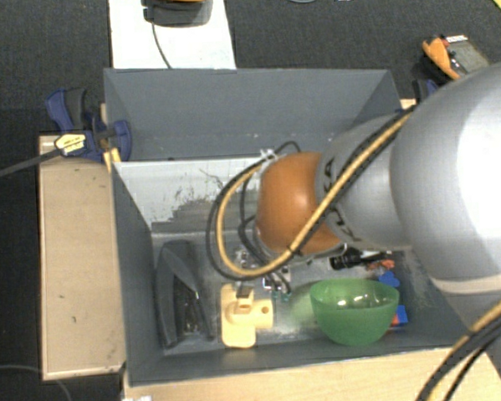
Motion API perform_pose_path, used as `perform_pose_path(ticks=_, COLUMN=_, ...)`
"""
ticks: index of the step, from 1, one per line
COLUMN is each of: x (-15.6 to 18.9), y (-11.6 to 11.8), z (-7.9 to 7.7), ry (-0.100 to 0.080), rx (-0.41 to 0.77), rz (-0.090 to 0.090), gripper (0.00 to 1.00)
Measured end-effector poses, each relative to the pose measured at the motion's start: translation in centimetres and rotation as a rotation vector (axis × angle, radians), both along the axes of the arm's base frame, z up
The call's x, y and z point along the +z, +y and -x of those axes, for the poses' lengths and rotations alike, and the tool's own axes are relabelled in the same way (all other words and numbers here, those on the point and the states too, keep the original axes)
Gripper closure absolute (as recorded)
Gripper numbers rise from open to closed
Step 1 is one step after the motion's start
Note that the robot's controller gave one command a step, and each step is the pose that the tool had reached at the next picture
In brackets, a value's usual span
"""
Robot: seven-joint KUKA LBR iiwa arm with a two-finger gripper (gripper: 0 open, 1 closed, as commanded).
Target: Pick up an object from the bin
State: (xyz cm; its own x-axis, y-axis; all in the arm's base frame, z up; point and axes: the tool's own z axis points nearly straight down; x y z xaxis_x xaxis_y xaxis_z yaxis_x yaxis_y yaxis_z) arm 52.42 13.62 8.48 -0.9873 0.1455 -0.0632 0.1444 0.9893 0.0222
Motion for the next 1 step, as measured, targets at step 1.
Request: perform_pose_path(ticks=1, x=-0.81, y=-0.01, z=-2.09, ry=-0.003, rx=0.01, rz=0.0, gripper=1.0)
